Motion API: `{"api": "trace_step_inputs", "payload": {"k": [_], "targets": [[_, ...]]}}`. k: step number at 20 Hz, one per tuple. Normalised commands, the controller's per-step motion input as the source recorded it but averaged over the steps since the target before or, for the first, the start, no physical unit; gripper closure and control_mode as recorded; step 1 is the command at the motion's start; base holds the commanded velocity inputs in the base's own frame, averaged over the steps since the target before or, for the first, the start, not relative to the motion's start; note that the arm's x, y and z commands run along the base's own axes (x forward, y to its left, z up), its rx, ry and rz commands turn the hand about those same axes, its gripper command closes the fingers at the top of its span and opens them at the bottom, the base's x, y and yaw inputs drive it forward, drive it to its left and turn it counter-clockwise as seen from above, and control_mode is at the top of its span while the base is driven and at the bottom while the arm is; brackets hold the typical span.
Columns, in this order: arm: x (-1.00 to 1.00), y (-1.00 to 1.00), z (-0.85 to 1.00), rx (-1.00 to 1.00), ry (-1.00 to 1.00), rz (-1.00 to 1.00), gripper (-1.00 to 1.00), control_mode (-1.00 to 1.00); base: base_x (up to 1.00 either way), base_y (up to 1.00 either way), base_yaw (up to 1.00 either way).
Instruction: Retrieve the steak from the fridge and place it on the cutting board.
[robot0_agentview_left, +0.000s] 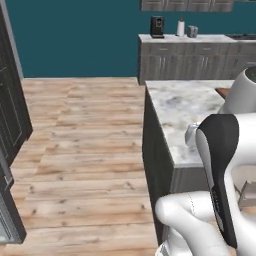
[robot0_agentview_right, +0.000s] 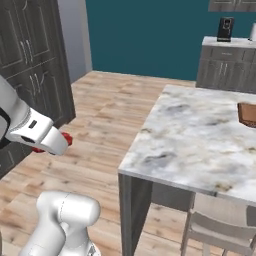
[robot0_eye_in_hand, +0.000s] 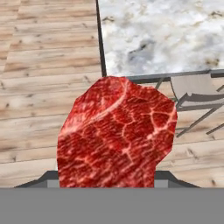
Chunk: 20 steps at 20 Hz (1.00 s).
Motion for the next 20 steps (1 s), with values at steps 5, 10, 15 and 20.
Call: {"api": "trace_step_inputs", "payload": {"k": [5,10,15,20], "targets": [[0.00,0.00,0.00,0.00,0.00,0.00,1.00,1.00,0.00,0.53,-0.27],[0.00,0.00,0.00,0.00,0.00,0.00,1.00,1.00,0.10,0.37,-0.25],[0.00,0.00,0.00,0.00,0.00,0.00,1.00,1.00,0.20,0.22,-0.15],[0.00,0.00,0.00,0.00,0.00,0.00,1.00,1.00,0.15,0.38,-0.05]]}}
